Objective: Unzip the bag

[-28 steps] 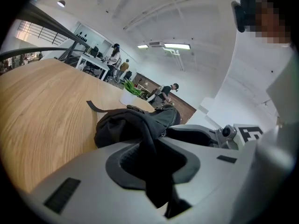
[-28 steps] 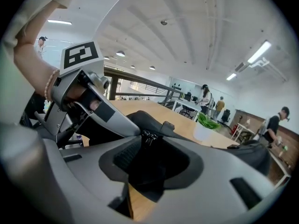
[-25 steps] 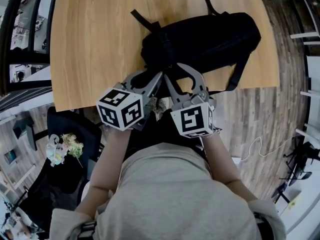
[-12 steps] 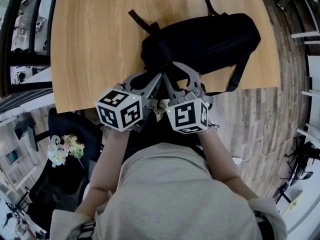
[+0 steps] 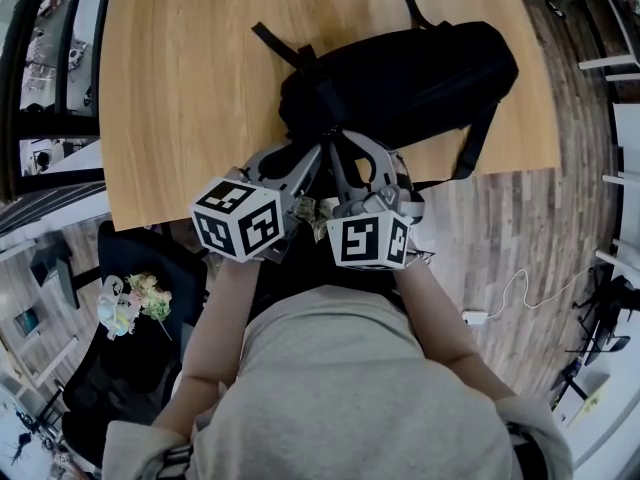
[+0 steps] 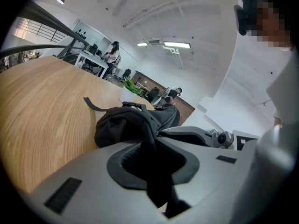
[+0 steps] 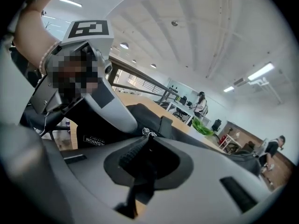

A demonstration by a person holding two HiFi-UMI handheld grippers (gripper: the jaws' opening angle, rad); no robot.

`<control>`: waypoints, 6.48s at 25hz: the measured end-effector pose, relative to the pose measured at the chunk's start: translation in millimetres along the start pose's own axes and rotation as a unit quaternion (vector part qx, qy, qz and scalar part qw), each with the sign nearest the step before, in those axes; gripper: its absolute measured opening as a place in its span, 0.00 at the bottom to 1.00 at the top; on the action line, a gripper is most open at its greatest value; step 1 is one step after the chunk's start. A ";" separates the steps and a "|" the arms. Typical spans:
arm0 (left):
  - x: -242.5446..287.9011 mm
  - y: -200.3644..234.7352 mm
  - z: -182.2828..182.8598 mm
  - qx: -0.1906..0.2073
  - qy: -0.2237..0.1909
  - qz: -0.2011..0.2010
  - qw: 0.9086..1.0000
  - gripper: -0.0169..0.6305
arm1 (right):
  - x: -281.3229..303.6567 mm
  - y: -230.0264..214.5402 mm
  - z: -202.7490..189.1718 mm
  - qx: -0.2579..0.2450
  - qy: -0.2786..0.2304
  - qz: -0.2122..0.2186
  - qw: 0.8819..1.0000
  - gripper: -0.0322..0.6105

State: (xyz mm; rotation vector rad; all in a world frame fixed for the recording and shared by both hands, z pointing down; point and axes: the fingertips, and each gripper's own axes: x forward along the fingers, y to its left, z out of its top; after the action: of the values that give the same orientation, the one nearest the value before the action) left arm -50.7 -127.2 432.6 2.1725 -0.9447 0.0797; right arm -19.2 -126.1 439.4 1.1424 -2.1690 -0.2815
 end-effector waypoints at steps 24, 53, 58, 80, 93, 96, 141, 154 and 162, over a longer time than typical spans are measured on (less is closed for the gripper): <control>-2.3 3.5 0.6 -0.001 0.008 -0.005 1.000 0.14 | 1.3 -1.2 1.7 0.109 -0.018 0.092 0.990 0.11; -2.4 9.9 -7.8 0.004 0.028 -0.007 1.000 0.13 | 23.7 21.1 -15.2 0.360 0.009 0.209 0.909 0.10; -2.4 8.0 -3.6 0.005 0.025 -0.013 1.000 0.13 | 12.5 12.9 -10.2 0.374 -0.011 0.209 0.903 0.07; -1.5 8.2 -4.5 0.009 0.033 -0.018 0.999 0.13 | 18.4 18.2 -6.3 0.304 0.003 0.178 0.936 0.14; -0.8 6.6 -6.9 0.012 0.033 -0.022 0.999 0.13 | 15.7 15.0 -10.3 0.286 0.000 0.147 0.947 0.11; -0.8 6.4 -6.2 0.011 0.032 -0.023 0.999 0.13 | 13.5 11.3 -11.8 0.288 0.000 0.140 0.947 0.08; -10.0 17.2 17.6 0.013 -0.017 -0.001 1.000 0.13 | -13.7 -79.5 -33.8 0.283 0.033 0.079 0.955 0.06; -14.8 26.1 18.9 -0.011 -0.082 0.128 0.988 0.13 | -23.5 -131.7 -52.0 0.274 0.000 0.130 0.953 0.06; -26.8 20.4 20.2 0.027 -0.107 0.245 0.963 0.30 | -22.3 -136.2 -46.7 0.284 -0.024 0.190 0.940 0.06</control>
State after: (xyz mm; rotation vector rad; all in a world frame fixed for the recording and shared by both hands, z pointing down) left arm -88.0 -133.5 421.8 1.9756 -1.6076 0.1102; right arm 108.7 -184.3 401.0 0.9691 -2.5347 0.5248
